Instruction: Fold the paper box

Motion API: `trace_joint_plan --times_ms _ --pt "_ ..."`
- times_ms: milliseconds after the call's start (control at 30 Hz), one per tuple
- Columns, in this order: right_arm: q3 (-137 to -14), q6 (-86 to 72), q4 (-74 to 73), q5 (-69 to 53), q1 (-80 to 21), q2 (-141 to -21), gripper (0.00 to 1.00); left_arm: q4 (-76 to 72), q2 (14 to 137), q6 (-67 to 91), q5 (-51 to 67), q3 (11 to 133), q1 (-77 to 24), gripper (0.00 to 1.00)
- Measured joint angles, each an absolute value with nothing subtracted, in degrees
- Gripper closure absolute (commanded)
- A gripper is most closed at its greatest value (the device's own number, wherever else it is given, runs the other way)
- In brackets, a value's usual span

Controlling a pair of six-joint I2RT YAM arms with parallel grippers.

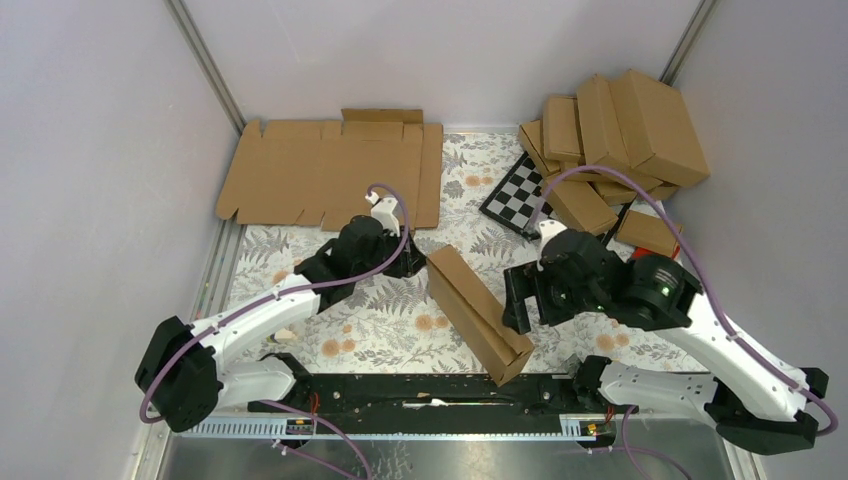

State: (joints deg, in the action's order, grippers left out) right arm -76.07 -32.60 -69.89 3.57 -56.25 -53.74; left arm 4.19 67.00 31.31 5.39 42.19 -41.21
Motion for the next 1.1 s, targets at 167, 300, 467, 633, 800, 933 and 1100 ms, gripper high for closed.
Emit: trace_joint_plan --times_ms 167,300,467,633,800,933,1100 --pt "-75.20 -30.70 -70.81 1.98 -56.25 -57.60 0.10 4.80 67.18 31.31 5.28 42.54 -41.32 0.67" --pt "-74.56 -29.63 -70.54 1.83 -56.25 -59.61 0.06 8.91 65.80 31.29 4.32 43.97 -41.32 0.58" --pt "-74.35 -28.93 -69.82 1.61 -56.25 -57.63 0.05 14.66 59.18 31.57 3.68 46.17 -41.36 0.41" --pt "-72.95 -28.97 -69.04 0.49 -56.25 -54.26 0.16 15.27 57.58 34.09 5.93 51.90 -44.14 0.81" --pt "-72.86 -29.65 -68.66 0.34 -56.25 -50.72 0.30 13.17 63.94 36.01 7.38 57.71 -54.04 1.00" --pt "-72.86 -30.52 -68.84 1.13 -56.25 -49.08 0.37 10.55 68.58 36.82 7.88 59.90 -60.93 1.00" --pt "-71.83 -31.40 -68.95 1.28 -56.25 -47.53 0.40 4.71 70.24 38.96 9.56 57.06 -63.31 1.00"
